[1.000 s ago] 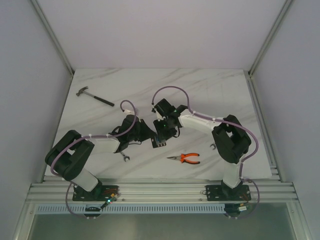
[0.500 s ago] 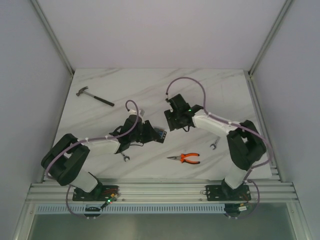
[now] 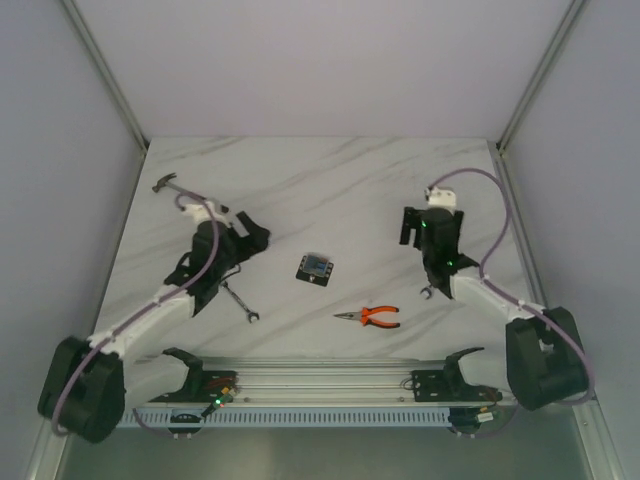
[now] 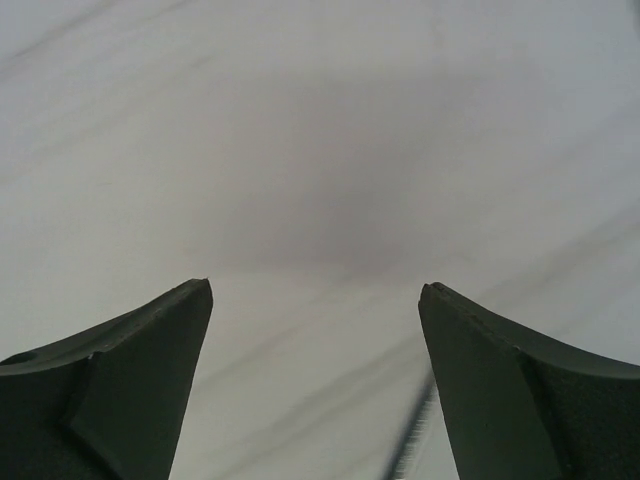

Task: Snap on the fuse box
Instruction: Reset both arms

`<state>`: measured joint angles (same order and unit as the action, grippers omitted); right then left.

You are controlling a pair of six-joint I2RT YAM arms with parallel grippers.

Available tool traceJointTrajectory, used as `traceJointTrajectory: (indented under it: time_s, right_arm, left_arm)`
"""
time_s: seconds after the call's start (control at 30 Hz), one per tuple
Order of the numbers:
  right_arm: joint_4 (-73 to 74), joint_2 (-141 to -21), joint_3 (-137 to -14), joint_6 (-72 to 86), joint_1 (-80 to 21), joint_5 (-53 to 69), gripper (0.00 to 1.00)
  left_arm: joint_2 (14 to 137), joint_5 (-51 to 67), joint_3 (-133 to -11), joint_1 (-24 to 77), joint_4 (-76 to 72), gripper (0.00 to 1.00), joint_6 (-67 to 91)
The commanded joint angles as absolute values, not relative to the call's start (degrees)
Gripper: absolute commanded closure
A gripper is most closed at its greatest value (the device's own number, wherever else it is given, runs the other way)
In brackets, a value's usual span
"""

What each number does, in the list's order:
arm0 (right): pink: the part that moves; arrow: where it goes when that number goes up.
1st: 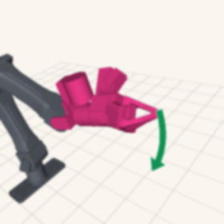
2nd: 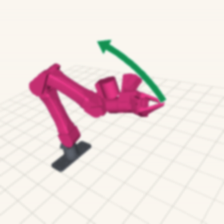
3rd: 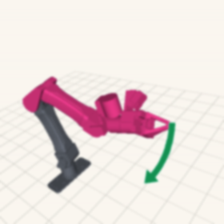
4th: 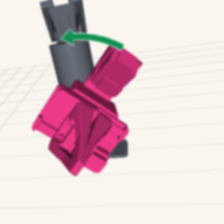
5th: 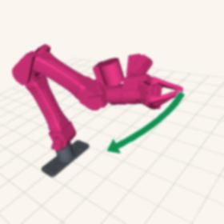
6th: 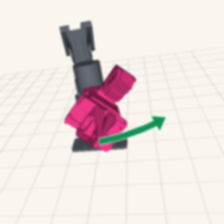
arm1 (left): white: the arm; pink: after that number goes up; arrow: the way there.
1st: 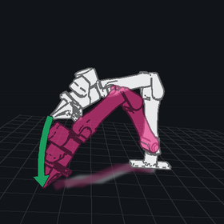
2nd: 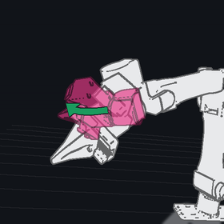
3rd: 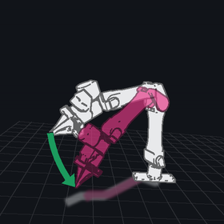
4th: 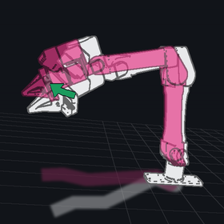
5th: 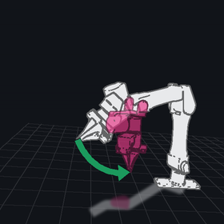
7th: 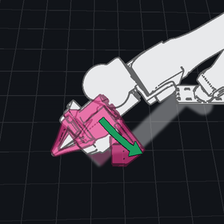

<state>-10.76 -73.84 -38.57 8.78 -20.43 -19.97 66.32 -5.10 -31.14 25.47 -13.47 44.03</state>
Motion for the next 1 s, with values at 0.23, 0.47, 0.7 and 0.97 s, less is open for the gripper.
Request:
traceJointTrajectory:
  time_s: [0.23,0.47,0.7,0.97]
  right_arm:
    - [-68.18,-79.25,-12.89,-1.20,-11.36,-33.69,0.00]
    - [-84.91,-84.73,-6.81,-2.86,-7.69,-25.11,0.00]
    - [-74.87,-87.81,-13.35,0.74,-0.86,-11.21,0.00]
    - [-73.18,-87.46,-13.69,0.58,-0.60,-10.92,0.00]
  left_arm:
    - [49.00,-38.44,-14.03,7.80,-24.76,0.00,31.02]
    - [51.83,-40.82,-6.17,4.41,-44.61,0.00,19.37]
    - [67.99,-32.16,-8.66,4.02,-56.49,0.00,8.28]
    - [86.73,-19.58,-10.33,3.95,-77.33,0.00,2.70]
